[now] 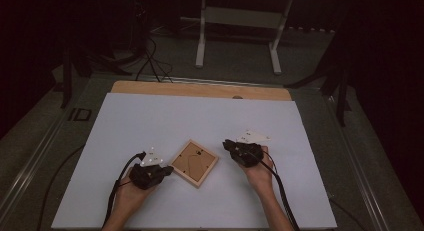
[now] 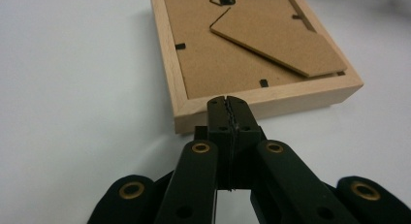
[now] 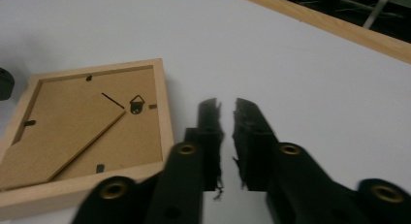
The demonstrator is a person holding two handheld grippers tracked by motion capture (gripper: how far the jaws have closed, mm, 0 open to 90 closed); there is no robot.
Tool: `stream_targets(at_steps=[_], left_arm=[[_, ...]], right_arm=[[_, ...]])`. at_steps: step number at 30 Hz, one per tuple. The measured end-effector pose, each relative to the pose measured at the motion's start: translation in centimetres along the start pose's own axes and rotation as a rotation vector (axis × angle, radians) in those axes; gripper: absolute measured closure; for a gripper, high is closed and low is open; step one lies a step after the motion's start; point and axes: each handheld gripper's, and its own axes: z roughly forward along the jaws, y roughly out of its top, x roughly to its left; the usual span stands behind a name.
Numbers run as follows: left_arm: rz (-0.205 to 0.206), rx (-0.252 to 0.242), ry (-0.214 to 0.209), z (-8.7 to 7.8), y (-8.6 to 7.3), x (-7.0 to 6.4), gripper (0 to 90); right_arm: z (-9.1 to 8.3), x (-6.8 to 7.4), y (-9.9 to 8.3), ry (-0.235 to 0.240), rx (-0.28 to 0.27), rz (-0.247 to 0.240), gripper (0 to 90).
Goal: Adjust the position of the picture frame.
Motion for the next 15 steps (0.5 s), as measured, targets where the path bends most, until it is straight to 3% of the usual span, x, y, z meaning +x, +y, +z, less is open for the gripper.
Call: stream_targets(at_steps=[3, 10, 15], left_arm=[[0.011, 0.020, 0.003, 0.3, -0.1, -0.1, 89.8], [0.023, 0.036, 0.006, 0.6, -0.1, 0.0, 89.8], [0.045, 0.077, 0.013, 0.8, -0.1, -0.4, 89.8]], right_arm=[[0.9, 0.5, 0.1, 0.006, 0.019, -0.014, 89.3], [3.1, 0.9, -0.4, 0.020, 0.092, 0.001, 89.6], [3.7, 1.2, -0.8, 0.032, 0.117, 0.003, 89.6]])
